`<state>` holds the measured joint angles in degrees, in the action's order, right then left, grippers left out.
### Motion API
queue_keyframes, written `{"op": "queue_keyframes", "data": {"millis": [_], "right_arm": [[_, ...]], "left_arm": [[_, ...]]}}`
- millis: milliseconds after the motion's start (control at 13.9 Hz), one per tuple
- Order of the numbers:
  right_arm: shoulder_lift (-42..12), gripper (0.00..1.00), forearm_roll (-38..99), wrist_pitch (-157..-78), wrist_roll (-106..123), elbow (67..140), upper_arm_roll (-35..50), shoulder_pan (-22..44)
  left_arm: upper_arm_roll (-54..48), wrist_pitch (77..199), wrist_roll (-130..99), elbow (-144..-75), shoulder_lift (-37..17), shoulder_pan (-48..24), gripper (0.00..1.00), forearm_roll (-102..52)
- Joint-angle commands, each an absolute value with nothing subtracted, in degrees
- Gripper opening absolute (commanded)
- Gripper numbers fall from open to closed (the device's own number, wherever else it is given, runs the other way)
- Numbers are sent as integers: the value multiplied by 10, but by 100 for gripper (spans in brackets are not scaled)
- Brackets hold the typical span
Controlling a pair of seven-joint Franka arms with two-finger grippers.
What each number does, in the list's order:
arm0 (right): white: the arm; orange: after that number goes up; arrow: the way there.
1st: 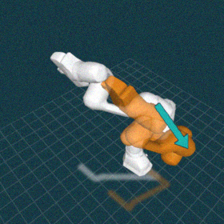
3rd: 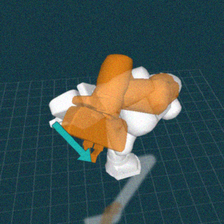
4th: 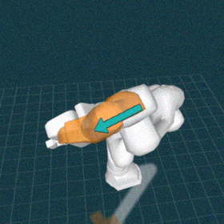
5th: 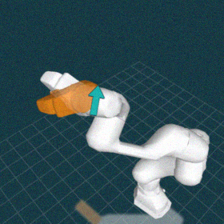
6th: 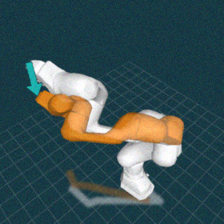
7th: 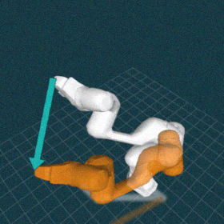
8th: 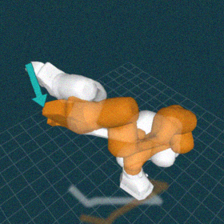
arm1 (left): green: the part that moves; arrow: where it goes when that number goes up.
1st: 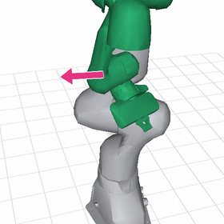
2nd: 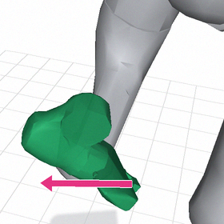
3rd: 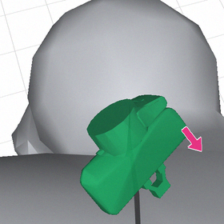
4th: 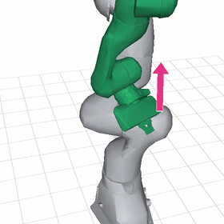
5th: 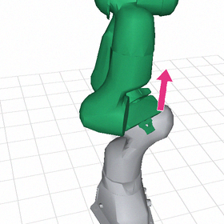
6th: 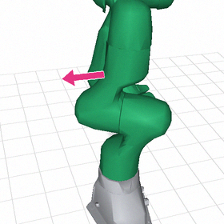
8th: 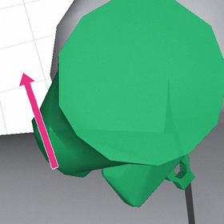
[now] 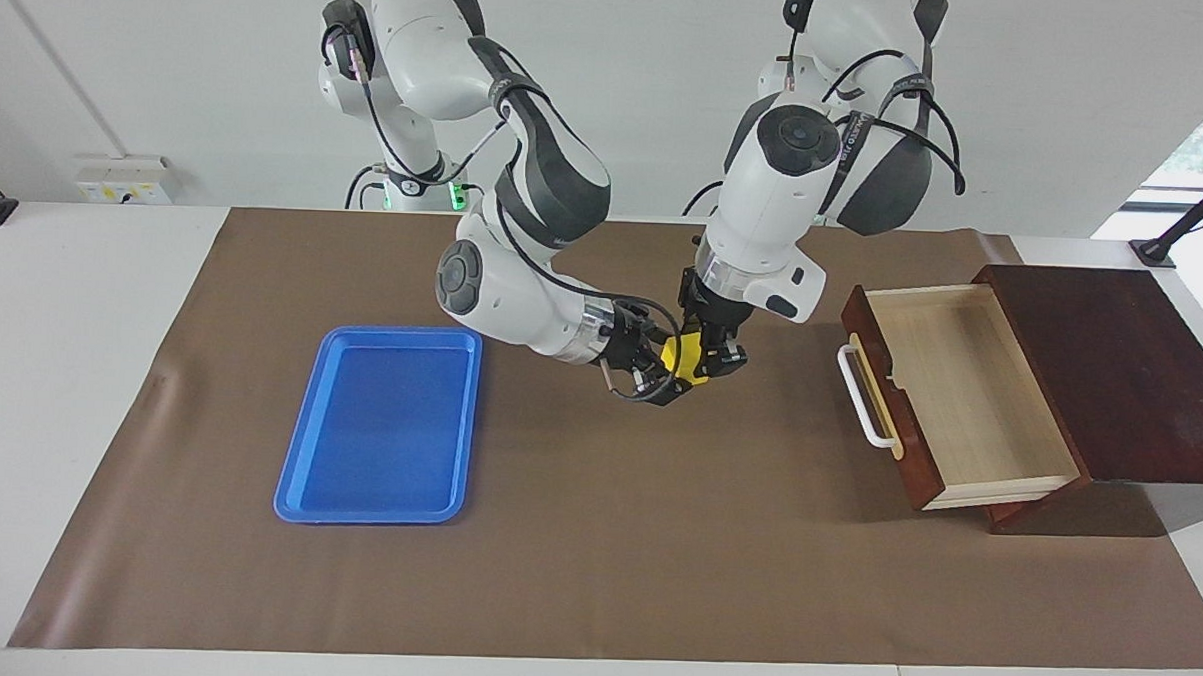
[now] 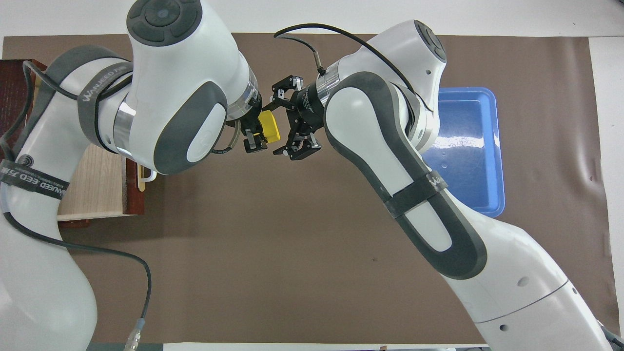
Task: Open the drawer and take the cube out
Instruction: 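Close the right gripper on the yellow cube beside the left gripper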
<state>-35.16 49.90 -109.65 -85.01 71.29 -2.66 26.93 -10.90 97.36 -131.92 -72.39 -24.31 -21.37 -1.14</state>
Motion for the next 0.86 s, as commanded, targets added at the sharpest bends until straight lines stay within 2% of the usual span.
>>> {"op": "queue_keyframes", "data": {"millis": [0,144,216,288,793], "right_arm": [[-349,52,501,-1109,-865,719,-28,273],[-349,29,502,-1108,-865,719,-27,273],[-349,12,502,-1108,-865,719,-28,273],[-349,0,502,-1107,-860,719,-27,273],[-349,0,505,-1114,-857,720,-27,273]], "left_arm": [[-107,984,-1329,-732,-240,-215,0,-11],[-107,984,-1329,-732,-240,-215,0,-11],[-107,984,-1329,-732,-240,-215,0,-11],[-107,984,-1329,-732,-240,-215,0,-11],[-108,984,-1327,-732,-240,-215,0,-9]]}}
